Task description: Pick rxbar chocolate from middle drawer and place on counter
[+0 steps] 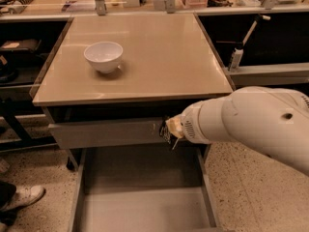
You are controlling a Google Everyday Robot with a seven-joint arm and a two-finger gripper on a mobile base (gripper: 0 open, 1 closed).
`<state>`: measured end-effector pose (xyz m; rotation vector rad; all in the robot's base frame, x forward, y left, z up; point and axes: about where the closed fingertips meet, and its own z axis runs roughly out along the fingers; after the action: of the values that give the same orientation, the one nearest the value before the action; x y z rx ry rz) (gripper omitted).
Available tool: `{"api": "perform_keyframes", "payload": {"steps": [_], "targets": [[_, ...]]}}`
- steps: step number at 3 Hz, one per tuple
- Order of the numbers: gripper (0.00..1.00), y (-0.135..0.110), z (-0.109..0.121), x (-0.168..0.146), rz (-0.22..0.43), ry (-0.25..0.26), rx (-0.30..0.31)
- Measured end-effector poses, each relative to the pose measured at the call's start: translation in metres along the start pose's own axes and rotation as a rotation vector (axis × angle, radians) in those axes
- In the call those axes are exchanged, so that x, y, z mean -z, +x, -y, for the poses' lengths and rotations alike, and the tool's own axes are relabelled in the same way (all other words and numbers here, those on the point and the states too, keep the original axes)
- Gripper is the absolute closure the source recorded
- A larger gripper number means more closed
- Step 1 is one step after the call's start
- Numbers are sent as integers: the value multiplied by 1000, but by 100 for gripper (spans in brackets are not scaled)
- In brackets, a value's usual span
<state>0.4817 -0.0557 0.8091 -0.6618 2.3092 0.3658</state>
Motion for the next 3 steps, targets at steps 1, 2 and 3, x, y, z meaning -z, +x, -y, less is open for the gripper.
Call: {"api": "perform_keyframes", "payload": {"steps": [1,2,3], "targets": [[100,-34,6,34,69,48,26],[100,-70,15,55,120,79,53],[100,-105,28,56,140,90,72]]}}
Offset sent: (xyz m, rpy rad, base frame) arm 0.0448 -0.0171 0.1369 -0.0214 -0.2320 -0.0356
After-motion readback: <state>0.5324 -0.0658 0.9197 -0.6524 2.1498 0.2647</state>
